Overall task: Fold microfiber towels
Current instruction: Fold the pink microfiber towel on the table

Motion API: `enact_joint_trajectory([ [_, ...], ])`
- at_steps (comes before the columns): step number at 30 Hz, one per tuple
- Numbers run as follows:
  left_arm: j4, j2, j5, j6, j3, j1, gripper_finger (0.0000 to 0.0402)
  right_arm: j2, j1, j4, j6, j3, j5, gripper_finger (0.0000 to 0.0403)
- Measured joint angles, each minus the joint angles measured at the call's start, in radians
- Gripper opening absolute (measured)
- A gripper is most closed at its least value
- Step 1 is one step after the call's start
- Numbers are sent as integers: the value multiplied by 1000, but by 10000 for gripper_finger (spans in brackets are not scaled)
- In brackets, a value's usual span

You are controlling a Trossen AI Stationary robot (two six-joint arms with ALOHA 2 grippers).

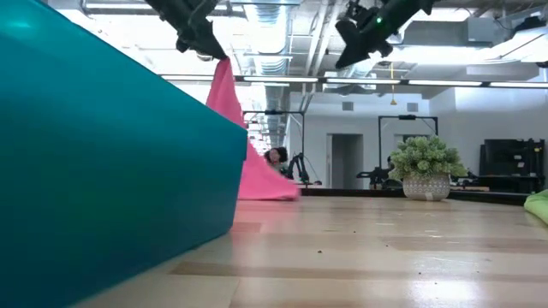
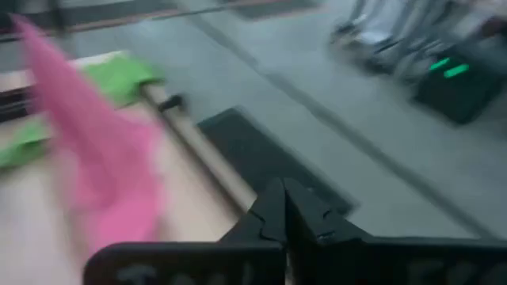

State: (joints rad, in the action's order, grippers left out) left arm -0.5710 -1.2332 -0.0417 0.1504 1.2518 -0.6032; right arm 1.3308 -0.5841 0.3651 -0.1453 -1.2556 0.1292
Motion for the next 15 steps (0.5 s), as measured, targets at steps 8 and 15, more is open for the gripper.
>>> enact_joint_trajectory([
  [8, -135, -61, -52, -16, -1, -3, 0, 158, 153, -21, 94, 39, -106, 86],
  [15, -155, -114, -53, -16, -1, -3, 0, 441, 325, -336, 196, 34, -82, 151],
])
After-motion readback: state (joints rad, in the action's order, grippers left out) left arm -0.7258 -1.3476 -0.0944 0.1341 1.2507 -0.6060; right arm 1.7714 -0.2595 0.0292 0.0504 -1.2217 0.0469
